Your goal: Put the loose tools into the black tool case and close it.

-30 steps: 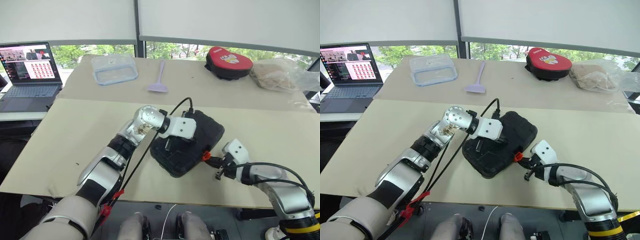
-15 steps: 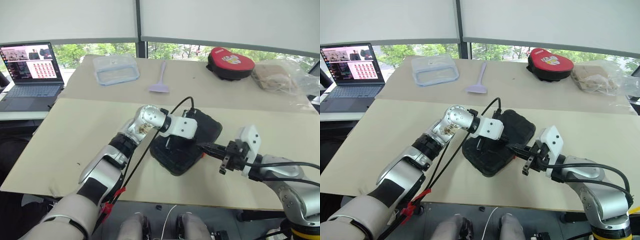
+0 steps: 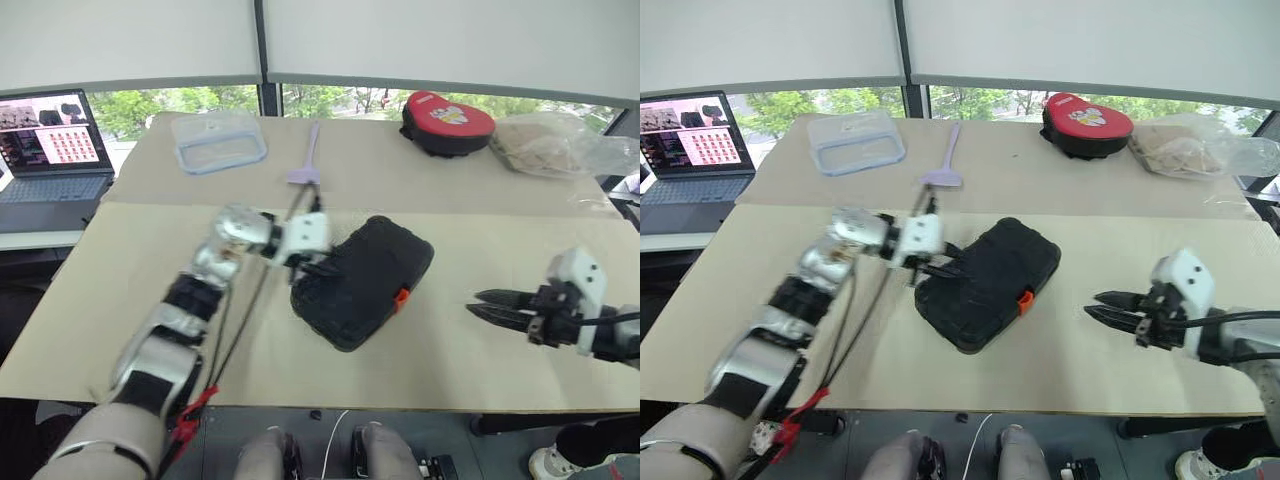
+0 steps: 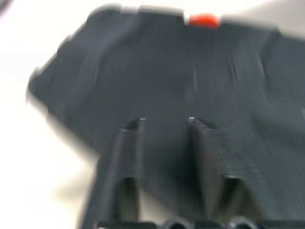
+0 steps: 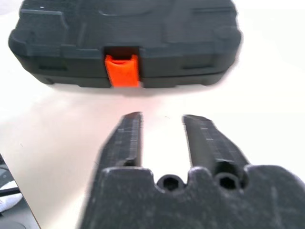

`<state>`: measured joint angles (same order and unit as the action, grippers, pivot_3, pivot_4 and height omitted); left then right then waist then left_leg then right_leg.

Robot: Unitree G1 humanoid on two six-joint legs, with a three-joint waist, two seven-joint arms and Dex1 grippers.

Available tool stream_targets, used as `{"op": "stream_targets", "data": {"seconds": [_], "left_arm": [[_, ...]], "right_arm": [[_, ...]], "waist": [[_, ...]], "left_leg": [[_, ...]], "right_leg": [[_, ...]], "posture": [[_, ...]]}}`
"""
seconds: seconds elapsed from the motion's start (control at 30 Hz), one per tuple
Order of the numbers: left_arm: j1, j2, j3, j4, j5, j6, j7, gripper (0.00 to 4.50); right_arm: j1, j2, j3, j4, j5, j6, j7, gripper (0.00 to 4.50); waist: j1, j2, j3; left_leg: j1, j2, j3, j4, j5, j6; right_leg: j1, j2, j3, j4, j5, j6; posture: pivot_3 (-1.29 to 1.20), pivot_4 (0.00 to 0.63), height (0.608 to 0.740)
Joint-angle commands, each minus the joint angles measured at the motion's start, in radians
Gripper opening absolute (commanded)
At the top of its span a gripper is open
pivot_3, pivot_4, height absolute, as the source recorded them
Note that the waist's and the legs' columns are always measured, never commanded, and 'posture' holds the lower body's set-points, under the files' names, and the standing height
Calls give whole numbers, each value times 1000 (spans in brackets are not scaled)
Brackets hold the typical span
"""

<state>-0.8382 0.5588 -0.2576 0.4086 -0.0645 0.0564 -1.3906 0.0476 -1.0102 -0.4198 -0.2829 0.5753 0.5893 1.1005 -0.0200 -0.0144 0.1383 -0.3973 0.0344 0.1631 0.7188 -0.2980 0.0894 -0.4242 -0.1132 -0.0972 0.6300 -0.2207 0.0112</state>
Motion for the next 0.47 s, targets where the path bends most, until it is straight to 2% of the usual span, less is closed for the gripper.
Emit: {"op": "stream_targets", "data": {"seconds": [0.03, 0.13, 0.17, 0.27, 0.47], "left_arm": [[114, 192, 84, -180, -133, 214, -152, 3467], [230, 386, 169, -350, -273, 420, -216, 4472], [278, 435, 219, -394, -306, 470, -220, 4500], [366, 495, 322, -471, -380, 564, -176, 4500], [460, 483, 424, -565, -455, 639, -59, 4500]], "right_arm": [[-23, -63, -71, 69, 36, -54, 138, 3261], [-33, -99, -91, 120, 45, -69, 210, 4226], [-36, -108, -96, 128, 54, -70, 234, 4412], [-37, -124, -99, 142, 66, -70, 286, 4412], [-61, -124, -63, 147, 73, -52, 316, 4412]], "waist": [[0, 1, 1], [8, 1, 4], [10, 1, 6], [28, 2, 8], [37, 4, 9]], "left_leg": [[0, 0, 0, -2, 1, -1], [0, 0, 0, -3, 1, -3], [-1, 0, 0, -3, 1, -3], [-3, -1, -1, -2, 1, -2], [-2, -2, -2, -3, 1, -1]], "right_leg": [[-1, 0, 0, 0, 0, 0], [-2, 0, -1, 0, -2, 0], [-2, 0, -1, 0, -2, 0], [-2, -2, -2, -1, -3, 2], [0, -8, -1, -1, -4, 2]], "posture": [[0, 150, 731], [0, 150, 731], [0, 150, 731], [0, 150, 731], [0, 150, 731]]}}
